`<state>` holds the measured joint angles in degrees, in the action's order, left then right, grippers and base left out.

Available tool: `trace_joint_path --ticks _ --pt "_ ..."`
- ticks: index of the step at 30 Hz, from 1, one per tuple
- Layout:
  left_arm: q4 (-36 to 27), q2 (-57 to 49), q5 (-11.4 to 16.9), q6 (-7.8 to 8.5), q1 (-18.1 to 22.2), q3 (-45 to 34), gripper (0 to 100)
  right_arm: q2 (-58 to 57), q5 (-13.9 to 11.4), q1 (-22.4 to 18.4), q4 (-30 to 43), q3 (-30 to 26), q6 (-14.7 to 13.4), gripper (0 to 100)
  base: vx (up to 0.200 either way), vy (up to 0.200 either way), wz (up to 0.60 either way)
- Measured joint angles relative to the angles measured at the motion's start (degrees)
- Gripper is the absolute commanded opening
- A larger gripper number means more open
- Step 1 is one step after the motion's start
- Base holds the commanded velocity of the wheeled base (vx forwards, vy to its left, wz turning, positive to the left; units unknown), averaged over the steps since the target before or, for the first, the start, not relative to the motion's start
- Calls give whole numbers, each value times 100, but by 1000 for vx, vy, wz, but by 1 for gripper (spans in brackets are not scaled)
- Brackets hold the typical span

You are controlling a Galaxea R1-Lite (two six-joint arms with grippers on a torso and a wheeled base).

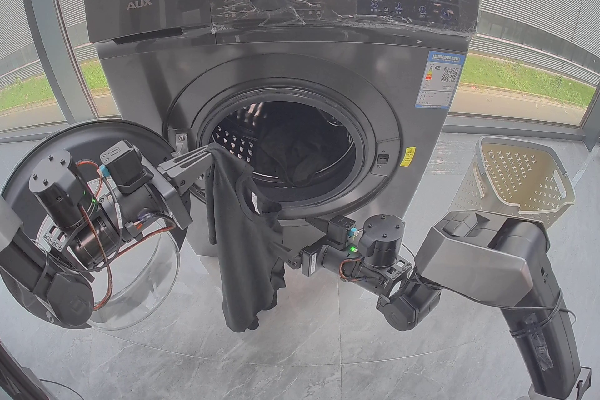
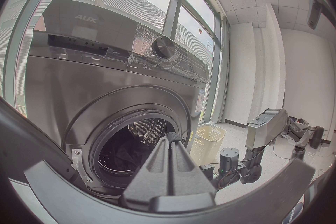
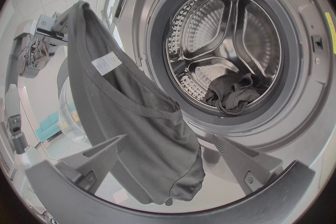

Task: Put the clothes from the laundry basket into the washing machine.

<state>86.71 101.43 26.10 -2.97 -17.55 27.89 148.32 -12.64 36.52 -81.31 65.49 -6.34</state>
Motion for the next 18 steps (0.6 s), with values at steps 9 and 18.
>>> trace_joint_path --ticks 9,18 --pt "0 -18 6 0 -24 -17 0 308 0 -78 133 333 11 100 0 0 0" --pt "0 -21 15 0 -28 -35 0 449 -229 -50 163 557 21 100 0 0 0"
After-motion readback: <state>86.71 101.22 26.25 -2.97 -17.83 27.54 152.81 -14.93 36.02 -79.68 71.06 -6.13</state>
